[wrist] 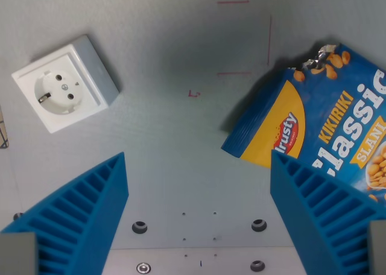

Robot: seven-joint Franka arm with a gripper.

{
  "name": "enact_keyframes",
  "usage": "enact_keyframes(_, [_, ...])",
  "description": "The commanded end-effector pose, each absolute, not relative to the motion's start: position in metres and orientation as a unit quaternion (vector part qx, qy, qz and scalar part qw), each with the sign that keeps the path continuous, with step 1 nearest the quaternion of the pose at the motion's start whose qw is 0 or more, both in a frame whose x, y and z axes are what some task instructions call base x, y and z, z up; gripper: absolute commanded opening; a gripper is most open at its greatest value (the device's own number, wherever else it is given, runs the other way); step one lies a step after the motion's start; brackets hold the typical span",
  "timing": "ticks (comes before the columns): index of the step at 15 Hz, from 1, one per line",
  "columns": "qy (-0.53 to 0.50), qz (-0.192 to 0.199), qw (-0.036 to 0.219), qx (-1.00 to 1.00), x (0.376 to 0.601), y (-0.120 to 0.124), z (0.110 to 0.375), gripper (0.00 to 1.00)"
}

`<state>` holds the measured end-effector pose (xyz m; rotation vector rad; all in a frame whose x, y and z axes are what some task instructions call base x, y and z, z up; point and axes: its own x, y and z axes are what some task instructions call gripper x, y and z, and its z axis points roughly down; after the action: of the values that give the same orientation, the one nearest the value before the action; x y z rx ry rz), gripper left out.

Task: Rotate around gripper negative x

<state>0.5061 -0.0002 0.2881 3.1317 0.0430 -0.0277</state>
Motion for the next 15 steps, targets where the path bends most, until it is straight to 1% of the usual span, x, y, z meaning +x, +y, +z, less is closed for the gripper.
enact_keyframes(1, [0.014,-0.007,0.011,1.0,0.5062,-0.0003,0.2902,1.0])
enact_keyframes(15, [0.014,-0.005,0.104,0.994,0.5062,-0.0003,0.2902,1.0])
